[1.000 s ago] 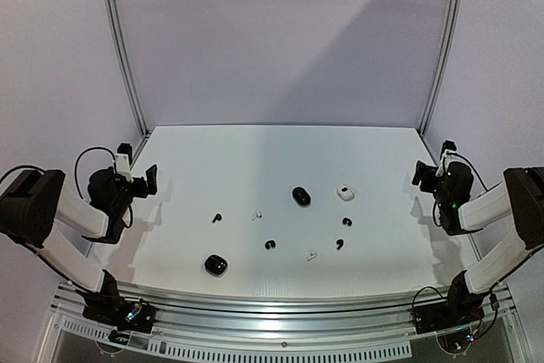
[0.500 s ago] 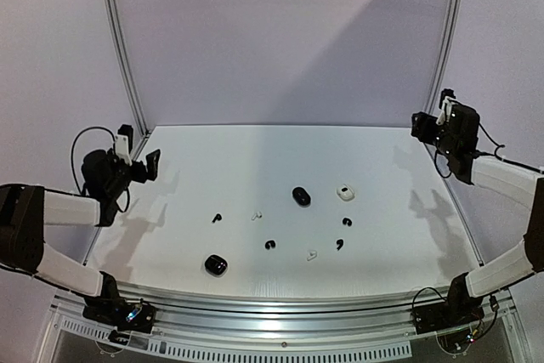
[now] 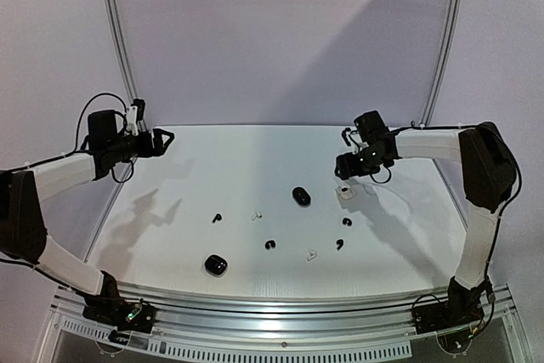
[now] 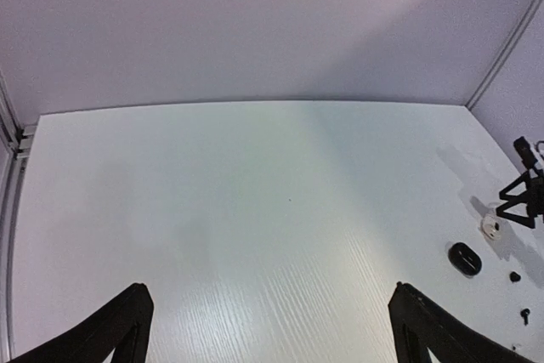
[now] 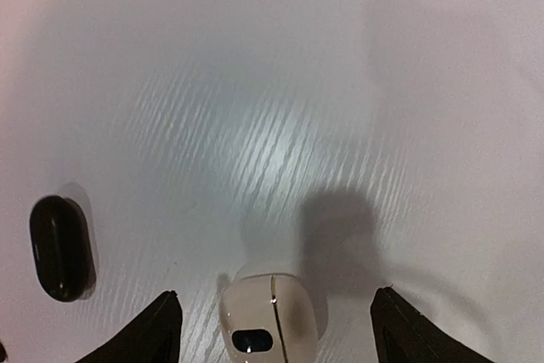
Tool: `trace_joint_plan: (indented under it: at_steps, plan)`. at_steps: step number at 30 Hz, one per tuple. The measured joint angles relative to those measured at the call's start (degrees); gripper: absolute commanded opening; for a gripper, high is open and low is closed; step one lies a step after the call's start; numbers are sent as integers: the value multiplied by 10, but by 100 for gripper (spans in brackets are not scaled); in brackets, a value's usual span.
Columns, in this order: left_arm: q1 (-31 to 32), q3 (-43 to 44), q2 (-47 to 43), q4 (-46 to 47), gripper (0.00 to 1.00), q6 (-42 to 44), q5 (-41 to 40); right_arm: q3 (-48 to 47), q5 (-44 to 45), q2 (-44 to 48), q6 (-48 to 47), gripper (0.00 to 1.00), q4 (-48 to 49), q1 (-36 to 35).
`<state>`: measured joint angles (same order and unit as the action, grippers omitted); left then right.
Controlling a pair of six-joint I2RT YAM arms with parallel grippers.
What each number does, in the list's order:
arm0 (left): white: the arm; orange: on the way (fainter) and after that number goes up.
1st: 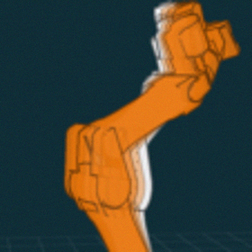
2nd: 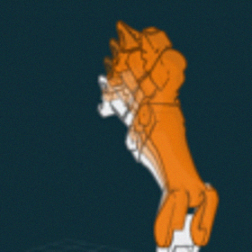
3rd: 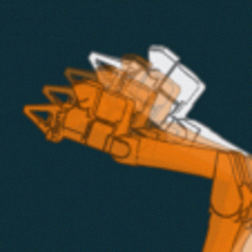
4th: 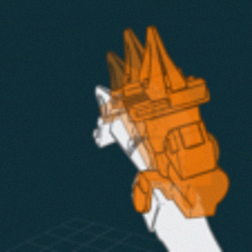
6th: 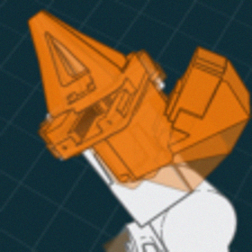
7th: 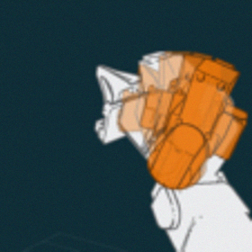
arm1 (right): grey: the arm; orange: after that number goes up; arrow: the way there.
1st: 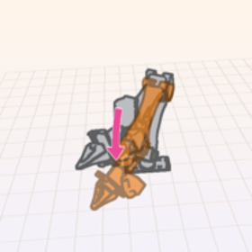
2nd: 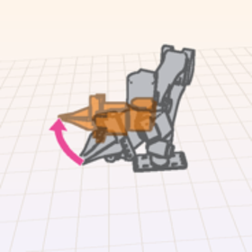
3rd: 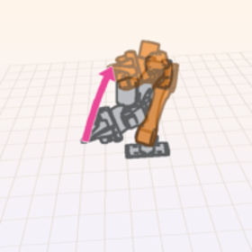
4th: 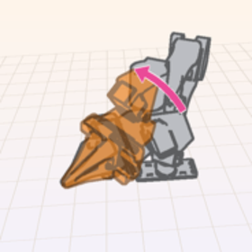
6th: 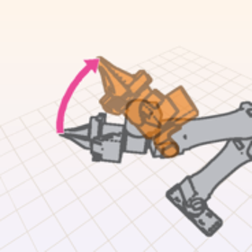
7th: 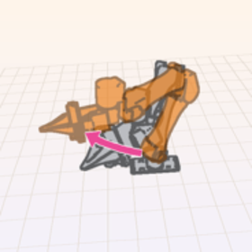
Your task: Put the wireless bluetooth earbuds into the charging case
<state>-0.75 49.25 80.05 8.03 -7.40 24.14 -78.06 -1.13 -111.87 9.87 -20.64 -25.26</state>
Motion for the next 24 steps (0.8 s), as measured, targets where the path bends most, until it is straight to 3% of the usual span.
trace_joint_plan:
  at_steps: [7,18,24]
  plan:
    - [0,0,0,-26,99,3,83,1,0,-24,3,77,-45,-11]
    - [0,0,0,-33,99,30,112,14,-1,-33,3,58,-53,-14]
    - [0,0,0,-33,99,36,119,15,-3,-38,0,55,-52,-17]
